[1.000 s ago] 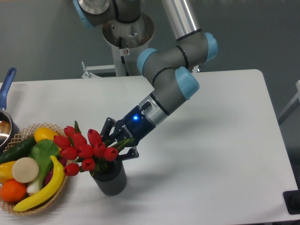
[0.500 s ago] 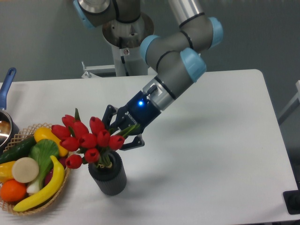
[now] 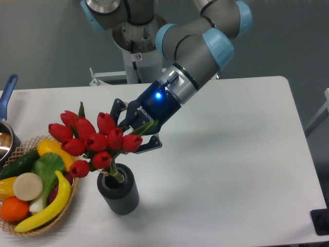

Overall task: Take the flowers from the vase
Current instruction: 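Lift the gripped tulips up out of the black vase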

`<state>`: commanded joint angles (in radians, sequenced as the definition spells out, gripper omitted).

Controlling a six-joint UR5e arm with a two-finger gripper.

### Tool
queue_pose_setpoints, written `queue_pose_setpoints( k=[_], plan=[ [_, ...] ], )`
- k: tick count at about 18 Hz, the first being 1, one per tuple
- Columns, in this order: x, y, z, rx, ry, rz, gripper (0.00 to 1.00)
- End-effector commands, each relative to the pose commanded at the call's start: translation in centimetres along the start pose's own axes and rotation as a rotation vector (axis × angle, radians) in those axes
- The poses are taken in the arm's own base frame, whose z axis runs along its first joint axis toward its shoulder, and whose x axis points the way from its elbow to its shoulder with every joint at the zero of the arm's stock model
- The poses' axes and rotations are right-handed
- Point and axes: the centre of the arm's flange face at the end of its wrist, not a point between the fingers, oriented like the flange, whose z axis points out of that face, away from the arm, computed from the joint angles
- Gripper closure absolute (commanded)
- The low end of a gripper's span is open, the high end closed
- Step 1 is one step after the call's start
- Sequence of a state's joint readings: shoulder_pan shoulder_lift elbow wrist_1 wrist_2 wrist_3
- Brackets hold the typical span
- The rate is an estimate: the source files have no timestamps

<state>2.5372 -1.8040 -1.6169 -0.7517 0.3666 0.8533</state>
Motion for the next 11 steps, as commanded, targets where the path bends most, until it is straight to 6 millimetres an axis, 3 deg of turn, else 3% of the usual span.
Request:
queue_pose_setpoints(
  k=[7, 9, 11],
  plan=[
    [0.5, -1.3, -1.1, 0.009, -0.015, -0.013, 0.67],
    [0.0, -1.3, -2.3, 0.015, -0.037, -0.015, 0.67],
    [-1.3, -1.0, -4.8, 0.023, -0.082, -0.036, 0.67]
  ],
)
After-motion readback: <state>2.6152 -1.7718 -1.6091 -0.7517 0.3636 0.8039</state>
